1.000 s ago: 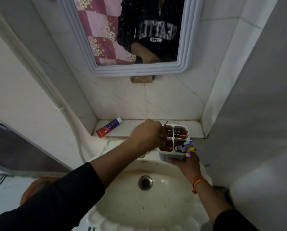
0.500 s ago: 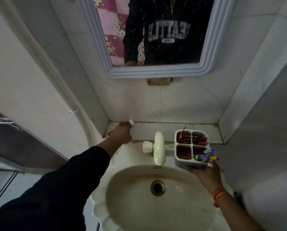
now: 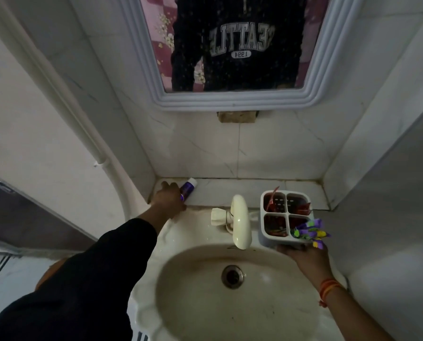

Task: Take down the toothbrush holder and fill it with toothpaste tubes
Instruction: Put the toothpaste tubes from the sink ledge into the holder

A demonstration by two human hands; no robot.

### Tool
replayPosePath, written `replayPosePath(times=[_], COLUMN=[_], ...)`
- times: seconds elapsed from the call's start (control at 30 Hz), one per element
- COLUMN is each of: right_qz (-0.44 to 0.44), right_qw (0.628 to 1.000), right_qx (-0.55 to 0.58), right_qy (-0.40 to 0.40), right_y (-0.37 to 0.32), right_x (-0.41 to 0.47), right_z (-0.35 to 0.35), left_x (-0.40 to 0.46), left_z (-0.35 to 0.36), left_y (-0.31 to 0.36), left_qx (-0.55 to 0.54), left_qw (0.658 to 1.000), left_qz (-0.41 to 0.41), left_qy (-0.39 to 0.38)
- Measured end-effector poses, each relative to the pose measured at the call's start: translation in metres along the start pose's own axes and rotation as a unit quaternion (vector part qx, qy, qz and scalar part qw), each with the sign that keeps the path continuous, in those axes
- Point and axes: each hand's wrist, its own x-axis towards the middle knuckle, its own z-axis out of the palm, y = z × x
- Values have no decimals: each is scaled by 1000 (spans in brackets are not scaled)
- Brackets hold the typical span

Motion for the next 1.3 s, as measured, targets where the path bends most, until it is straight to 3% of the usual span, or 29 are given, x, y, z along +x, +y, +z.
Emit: replayPosePath(times=[0.1, 0.2, 0.3, 0.4, 0.6, 0.8, 1.1, 1.3], right_qz=[-20, -28, -44, -55, -73, -62, -76, -77], right_qw=[999, 999, 998, 997, 995, 996, 996, 996], right_qx=[-24, -30, -44, -47, -66, -64, -53, -39], right_qy=[8, 13, 7, 1, 0, 2, 8, 7], right_y=[-9, -11, -15, -17, -17, -8, -6, -12], right_x=[-7, -7, -9, -11, -13, -9, -6, -9], right_z=[-1, 1, 3, 4, 1, 1, 2, 4], left_x=[-13, -31, -62, -102, -176, -185, -180, -175], left_z=[-11, -33, -66, -101, -157, -127, -102, -76], left_y=[5, 20, 45, 76, 127, 166, 179, 190], left_qx=[-61, -115, -202, -223, -295, -206, -112, 97], left_qw=[998, 989, 963, 935, 876, 908, 931, 943], left_qz=[24, 58, 102, 172, 288, 343, 336, 304], left_qy=[0, 71, 146, 217, 250, 120, 84, 95])
